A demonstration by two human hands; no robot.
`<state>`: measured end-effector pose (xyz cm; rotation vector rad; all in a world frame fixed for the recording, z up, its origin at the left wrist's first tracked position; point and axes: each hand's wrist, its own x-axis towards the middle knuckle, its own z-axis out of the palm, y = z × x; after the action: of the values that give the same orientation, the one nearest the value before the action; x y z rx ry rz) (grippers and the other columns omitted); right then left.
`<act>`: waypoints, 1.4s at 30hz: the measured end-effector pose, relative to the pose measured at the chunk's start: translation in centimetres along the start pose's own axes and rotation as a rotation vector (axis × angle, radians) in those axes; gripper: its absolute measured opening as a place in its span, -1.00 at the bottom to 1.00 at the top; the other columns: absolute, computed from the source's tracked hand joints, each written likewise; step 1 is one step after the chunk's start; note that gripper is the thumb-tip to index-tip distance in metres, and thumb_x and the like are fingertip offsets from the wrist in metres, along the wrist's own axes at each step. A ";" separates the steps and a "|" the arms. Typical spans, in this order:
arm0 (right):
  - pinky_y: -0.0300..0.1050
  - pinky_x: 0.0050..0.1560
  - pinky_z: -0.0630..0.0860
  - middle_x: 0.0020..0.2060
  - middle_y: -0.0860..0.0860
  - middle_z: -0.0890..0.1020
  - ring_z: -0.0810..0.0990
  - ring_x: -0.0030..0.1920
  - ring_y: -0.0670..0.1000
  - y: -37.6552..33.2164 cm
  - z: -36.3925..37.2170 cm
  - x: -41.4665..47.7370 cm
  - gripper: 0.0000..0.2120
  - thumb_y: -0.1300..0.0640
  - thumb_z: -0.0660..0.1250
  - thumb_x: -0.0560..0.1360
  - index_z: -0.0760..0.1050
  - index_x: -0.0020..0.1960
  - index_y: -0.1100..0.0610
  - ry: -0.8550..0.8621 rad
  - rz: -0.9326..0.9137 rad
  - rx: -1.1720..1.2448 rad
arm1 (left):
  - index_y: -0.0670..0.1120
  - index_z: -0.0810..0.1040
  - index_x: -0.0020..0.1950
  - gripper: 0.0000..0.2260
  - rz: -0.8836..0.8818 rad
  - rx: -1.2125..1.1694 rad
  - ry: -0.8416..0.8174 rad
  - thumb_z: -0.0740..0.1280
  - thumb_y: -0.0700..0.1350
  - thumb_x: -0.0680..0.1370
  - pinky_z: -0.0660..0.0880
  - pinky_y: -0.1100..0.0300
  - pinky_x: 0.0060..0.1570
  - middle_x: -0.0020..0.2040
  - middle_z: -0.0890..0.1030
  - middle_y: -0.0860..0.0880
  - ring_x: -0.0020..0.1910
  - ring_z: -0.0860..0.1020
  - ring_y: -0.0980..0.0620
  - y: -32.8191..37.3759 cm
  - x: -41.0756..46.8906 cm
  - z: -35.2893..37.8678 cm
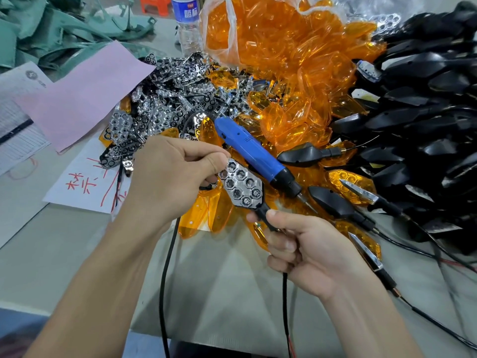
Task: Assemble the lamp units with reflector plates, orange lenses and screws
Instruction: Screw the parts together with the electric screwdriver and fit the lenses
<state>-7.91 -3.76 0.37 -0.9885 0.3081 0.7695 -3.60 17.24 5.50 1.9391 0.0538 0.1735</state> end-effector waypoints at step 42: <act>-0.19 -0.47 0.14 -0.55 -0.05 0.26 0.13 -0.56 -0.08 -0.2 0.4 -0.4 -0.76 0.06 0.38 0.45 0.73 -0.03 0.18 -0.074 0.021 0.017 | 0.07 0.61 0.38 -0.63 0.098 -0.032 0.366 0.34 0.06 0.58 0.55 0.34 0.15 0.13 0.67 0.31 0.15 0.61 0.33 -2.0 -3.5 4.7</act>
<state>-8.02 -3.69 0.92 -0.9399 0.2605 0.8201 -6.26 13.22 1.62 1.8577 0.1974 0.5897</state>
